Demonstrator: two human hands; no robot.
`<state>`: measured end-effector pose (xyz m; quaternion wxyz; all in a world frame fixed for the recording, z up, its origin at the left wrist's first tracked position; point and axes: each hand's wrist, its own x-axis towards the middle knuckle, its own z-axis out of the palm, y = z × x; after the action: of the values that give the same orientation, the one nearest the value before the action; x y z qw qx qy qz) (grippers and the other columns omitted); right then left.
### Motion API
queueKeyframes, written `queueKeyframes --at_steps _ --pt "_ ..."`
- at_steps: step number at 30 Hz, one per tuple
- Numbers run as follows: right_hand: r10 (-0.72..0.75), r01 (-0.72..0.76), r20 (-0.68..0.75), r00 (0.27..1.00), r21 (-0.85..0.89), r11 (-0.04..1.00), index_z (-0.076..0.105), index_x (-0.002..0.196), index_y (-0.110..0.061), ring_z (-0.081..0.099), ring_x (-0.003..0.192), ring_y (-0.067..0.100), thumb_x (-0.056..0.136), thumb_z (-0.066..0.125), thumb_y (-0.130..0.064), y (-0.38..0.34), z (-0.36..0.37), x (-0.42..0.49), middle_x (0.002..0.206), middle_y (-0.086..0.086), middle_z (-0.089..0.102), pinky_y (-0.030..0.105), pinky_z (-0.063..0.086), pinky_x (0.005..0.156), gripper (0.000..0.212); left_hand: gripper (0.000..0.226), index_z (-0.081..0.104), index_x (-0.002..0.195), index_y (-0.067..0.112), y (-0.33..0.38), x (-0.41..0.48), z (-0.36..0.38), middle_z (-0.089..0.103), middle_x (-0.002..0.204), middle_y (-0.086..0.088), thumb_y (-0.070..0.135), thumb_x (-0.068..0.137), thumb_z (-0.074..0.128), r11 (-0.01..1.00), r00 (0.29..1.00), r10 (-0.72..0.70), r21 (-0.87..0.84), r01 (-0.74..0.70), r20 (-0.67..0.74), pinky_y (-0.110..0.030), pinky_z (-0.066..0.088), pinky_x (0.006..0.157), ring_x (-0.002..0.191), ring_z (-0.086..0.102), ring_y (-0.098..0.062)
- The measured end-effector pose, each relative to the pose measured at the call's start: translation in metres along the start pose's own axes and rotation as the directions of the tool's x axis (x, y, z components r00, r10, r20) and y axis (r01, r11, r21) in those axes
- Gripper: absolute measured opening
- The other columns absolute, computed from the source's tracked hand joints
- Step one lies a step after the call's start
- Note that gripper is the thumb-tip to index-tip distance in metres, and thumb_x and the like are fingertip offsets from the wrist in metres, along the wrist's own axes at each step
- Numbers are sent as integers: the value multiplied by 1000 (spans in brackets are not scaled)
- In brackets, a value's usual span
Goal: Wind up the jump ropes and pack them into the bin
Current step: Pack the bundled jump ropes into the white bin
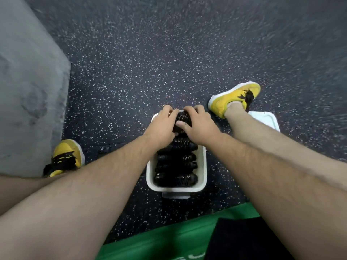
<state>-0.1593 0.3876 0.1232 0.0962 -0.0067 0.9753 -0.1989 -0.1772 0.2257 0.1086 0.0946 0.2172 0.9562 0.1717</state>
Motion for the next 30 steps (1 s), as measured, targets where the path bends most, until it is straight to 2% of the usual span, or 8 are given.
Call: queueKeyframes --at_steps 5,9,12,14,17,20,26,30 --pt "9 -5 45 999 -88 996 35 147 -22 46 113 40 101 38 -54 12 26 6 138 12 39 48 43 94 56 83 24 157 7 -4 6 22 36 143 -12 14 89 70 999 997 -19 49 15 80 -42 46 101 121 47 -31" --pt "5 -10 -20 1000 -274 962 44 142 -17 45 116 36 99 43 -53 15 53 6 134 15 46 43 41 95 57 73 25 157 0 -13 1 34 40 152 -15 3 93 60 999 996 20 39 -23 84 -36 32 117 139 38 -30" --pt "-129 82 -116 985 -342 936 50 140 -12 47 119 35 97 52 -44 16 67 5 130 14 52 44 43 102 54 64 17 159 -1 -14 -13 50 20 167 -14 4 100 41 1000 999 6 22 -7 44 -32 13 127 155 17 -28" --pt "-173 125 -144 974 -289 949 47 144 -9 47 124 35 99 45 -36 17 74 4 133 16 53 46 40 107 52 60 9 160 1 -10 -19 61 4 170 -12 12 106 31 1000 1000 1 28 -2 31 -33 -2 127 158 0 -25" --pt "-120 98 -71 990 -258 961 28 154 -5 24 147 38 103 25 -29 20 88 -3 158 20 30 47 24 120 56 56 4 160 6 -4 -17 75 -3 170 -10 25 110 18 996 998 -49 73 46 31 -39 -2 128 157 -8 -23" --pt "-92 98 34 995 -324 941 2 157 -5 -2 152 38 104 13 -26 31 106 -6 165 20 2 48 11 123 58 55 -7 157 7 0 -14 89 -8 169 -12 28 110 12 988 994 -93 130 85 59 -43 1 128 157 -13 -26" --pt "-63 88 88 994 -325 942 -6 156 -6 -7 151 38 103 23 -21 26 109 2 164 22 -6 47 6 124 63 58 -8 159 7 -15 -4 104 -12 169 -13 28 108 10 984 983 -127 141 108 130 -44 1 128 156 -14 -28" --pt "-32 70 109 993 -366 928 -9 156 -6 -8 151 39 99 13 -21 21 106 4 164 22 -9 48 4 124 63 58 -11 159 10 -14 -3 99 -19 167 -6 24 110 17 991 972 -130 66 119 193 -41 -6 127 155 -18 -25"
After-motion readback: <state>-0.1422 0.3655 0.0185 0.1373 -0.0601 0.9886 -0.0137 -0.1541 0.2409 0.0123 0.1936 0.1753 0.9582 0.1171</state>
